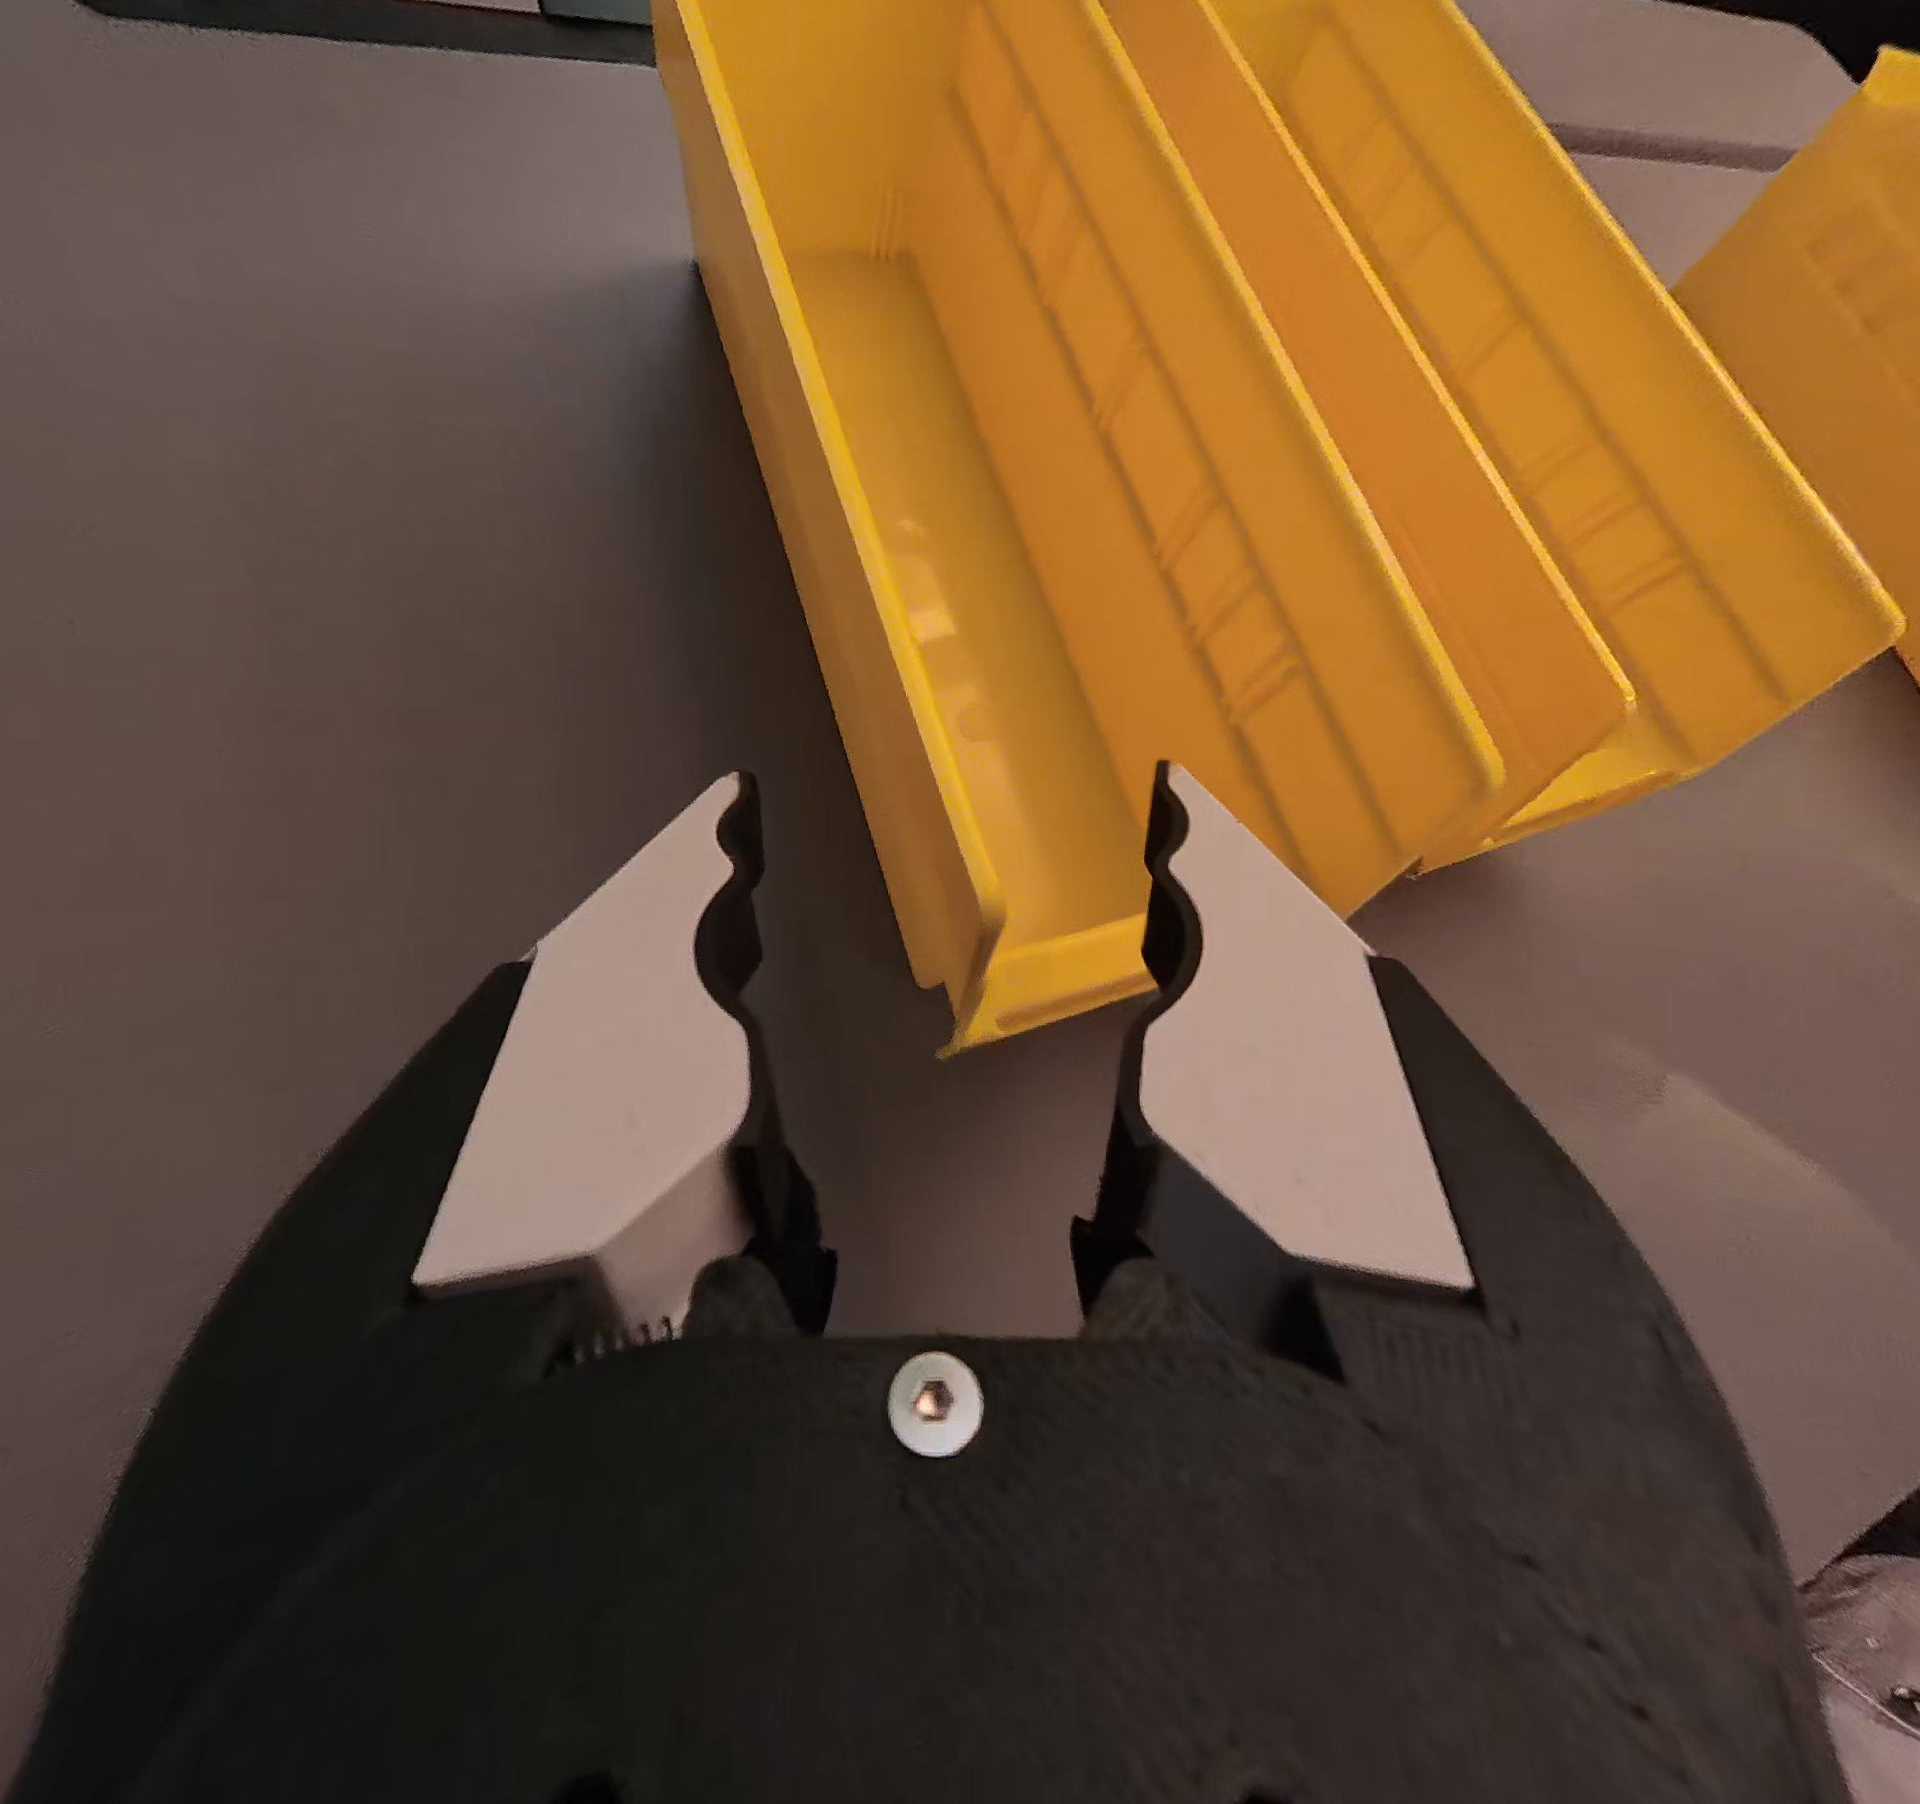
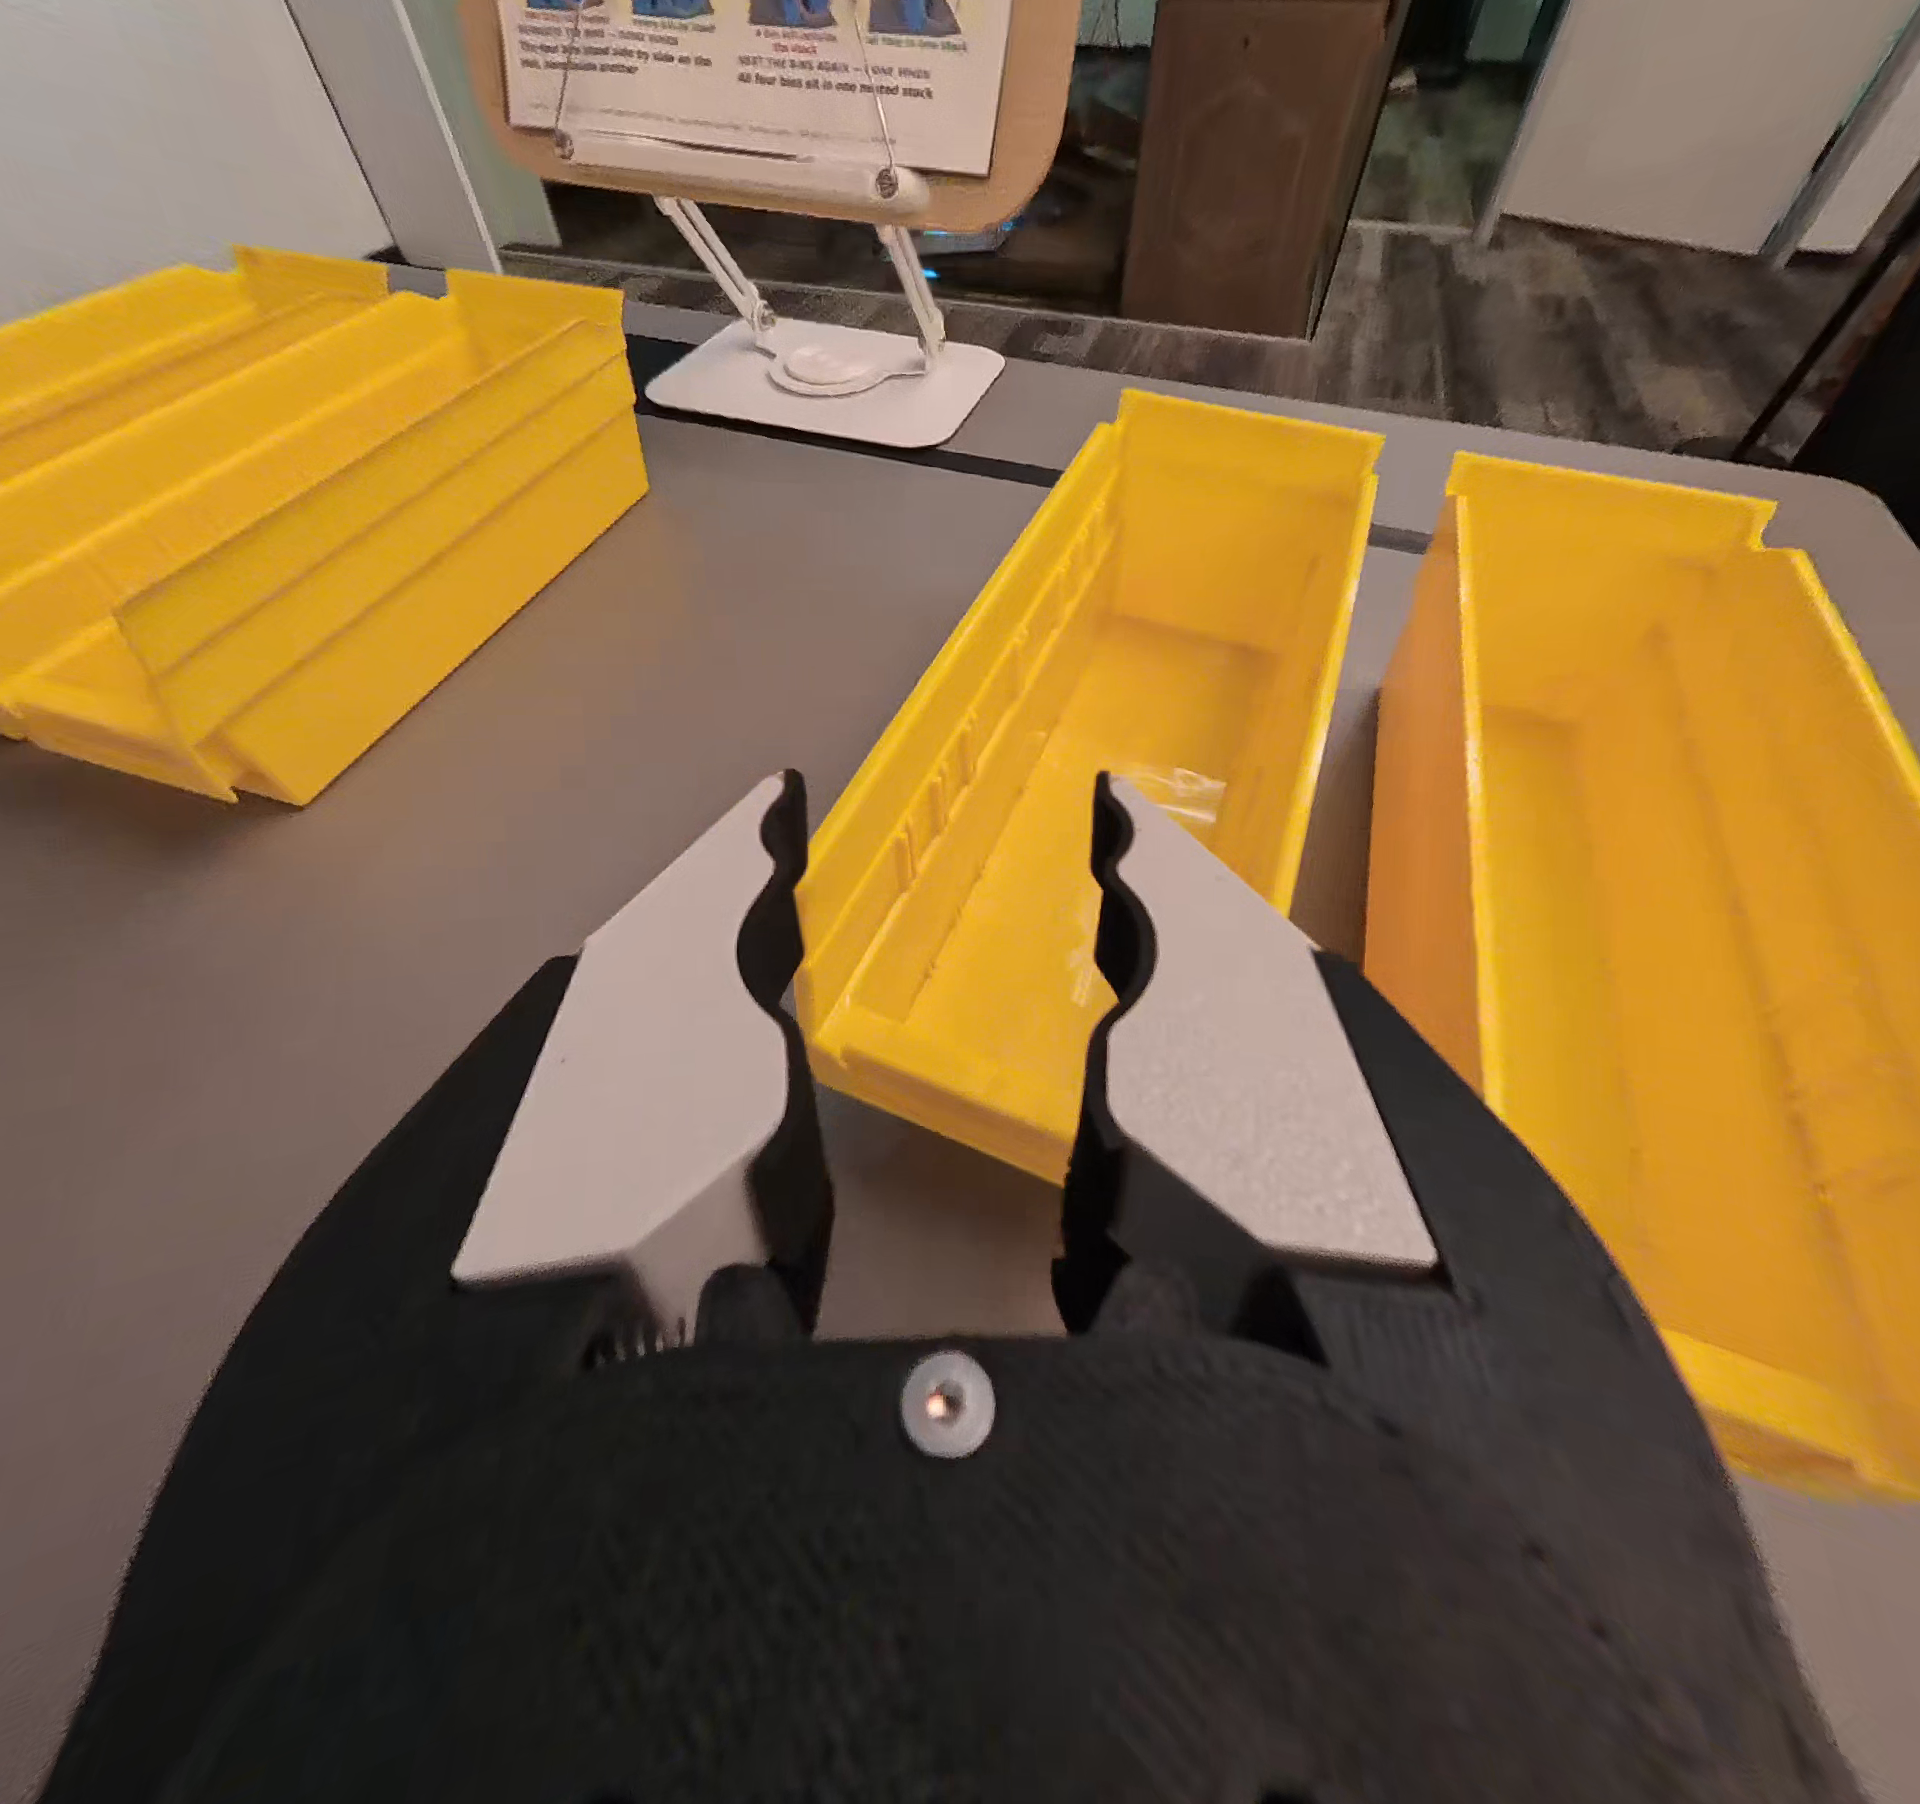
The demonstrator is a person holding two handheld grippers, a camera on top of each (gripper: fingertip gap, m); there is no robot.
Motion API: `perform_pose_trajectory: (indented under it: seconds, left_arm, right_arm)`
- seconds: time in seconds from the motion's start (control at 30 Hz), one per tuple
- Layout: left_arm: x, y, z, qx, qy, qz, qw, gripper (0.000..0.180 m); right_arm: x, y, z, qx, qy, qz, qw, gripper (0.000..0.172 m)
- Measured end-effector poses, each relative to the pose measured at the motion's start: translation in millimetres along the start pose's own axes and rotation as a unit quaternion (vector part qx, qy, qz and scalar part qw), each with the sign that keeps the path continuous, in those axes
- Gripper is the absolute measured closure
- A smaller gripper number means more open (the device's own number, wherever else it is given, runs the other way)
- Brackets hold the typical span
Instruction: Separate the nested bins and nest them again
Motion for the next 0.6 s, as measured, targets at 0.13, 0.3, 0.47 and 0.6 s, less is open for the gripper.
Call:
perform_pose_trajectory:
  seconds: [0.13,0.3,0.47,0.6]
  left_arm:
    - [-4,-9,0,-0.009,-0.004,0.013,1.000,0.110]
    - [-12,-11,-3,-0.016,-0.003,0.023,1.000,0.111]
    - [-10,-16,1,-0.016,-0.006,0.023,1.000,0.112]
    - [-6,-19,3,-0.015,-0.009,0.022,1.000,0.113]
  right_arm:
    - [-10,-13,17,-0.049,-0.097,-0.022,0.994,0.121]
    - [-5,-25,30,-0.002,-0.067,-0.037,0.997,0.132]
    - [7,-31,34,-0.015,-0.089,-0.060,0.994,0.136]
    - [8,-28,47,-0.013,-0.132,-0.075,0.988,0.142]
Point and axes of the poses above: each gripper's, where its closed fingertips meet, x out along the fingers, y out of its top, z = x × y across the jaws, the point moved 7 cm from there along -x, back along the fingers, and after that the axes turned 9 degrees about -x, right-handed, at the moved point
